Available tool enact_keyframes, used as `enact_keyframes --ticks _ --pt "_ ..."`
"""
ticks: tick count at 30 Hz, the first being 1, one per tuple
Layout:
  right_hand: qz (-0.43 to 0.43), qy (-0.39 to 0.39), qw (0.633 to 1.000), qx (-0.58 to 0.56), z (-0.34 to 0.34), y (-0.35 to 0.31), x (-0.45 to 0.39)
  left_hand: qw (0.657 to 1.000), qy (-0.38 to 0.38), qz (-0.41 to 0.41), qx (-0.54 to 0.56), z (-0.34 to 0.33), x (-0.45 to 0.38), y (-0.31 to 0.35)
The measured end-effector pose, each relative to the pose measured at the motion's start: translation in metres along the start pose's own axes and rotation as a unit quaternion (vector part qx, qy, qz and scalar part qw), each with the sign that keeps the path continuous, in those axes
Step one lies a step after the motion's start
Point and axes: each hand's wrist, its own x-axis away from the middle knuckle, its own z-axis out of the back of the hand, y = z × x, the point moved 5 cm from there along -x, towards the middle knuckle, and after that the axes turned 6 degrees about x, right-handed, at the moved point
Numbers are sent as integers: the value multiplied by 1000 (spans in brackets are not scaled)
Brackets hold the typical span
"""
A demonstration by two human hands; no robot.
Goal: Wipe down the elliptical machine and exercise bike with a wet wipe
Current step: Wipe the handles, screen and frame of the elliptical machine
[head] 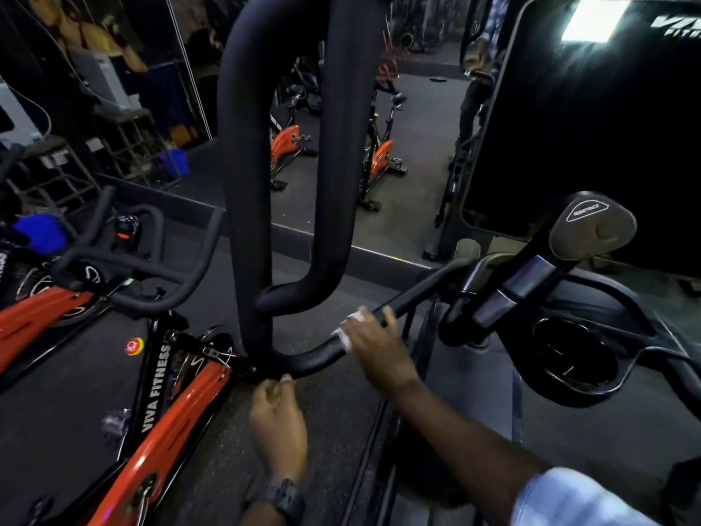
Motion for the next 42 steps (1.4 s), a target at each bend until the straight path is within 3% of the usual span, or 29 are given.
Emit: enact_keyframes --ticks 3,6,9,11,13,15,18,21,23,25,27,29,31,33,35,37,40,42 --pt "-88 -36 995 -2 -3 23 -4 988 -13 -89 -124 14 5 0" --pt "-33 -34 998 -31 2 -27 -8 939 -73 -231 -243 19 6 -4" --pt "42 15 995 -88 9 -68 -2 827 -173 -396 -361 8 5 -11" --pt "62 36 996 -52 5 -53 0 706 -240 -463 -479 0 5 -17" --pt "37 41 998 -5 -2 -17 0 599 -258 -496 -573 -3 4 -18" --pt "-35 34 999 1 -5 20 -5 547 -245 -492 -631 -10 3 -8" --pt "-76 26 997 -9 -3 15 -13 537 -237 -472 -658 -27 6 12" --pt "31 32 999 -25 -6 -31 -10 502 -249 -435 -705 -41 2 15" --pt "75 78 994 -28 -7 -25 -5 494 -246 -438 -709 -44 2 20" --pt "39 101 994 -1 -11 11 -6 491 -259 -441 -705 -46 1 22" --pt "-53 78 996 6 -12 52 -10 487 -263 -431 -713 -46 2 24" --pt "-90 70 994 7 -11 58 -13 480 -270 -417 -723 -47 5 28" --pt "-50 61 997 -16 -16 18 -13 482 -281 -404 -725 -48 7 30" --pt "45 57 996 -42 -14 -31 -4 484 -287 -405 -721 -51 9 32" --pt "79 72 993 -53 -12 -33 -2 481 -291 -404 -722 -52 9 33" --pt "44 67 996 -38 -16 -3 -3 484 -292 -404 -719 -48 8 34" --pt "-100 20 994 -29 -18 48 -2 509 -287 -397 -708 -49 6 36" --pt "-126 -5 991 -41 -18 38 -6 520 -294 -380 -706 -53 8 34"
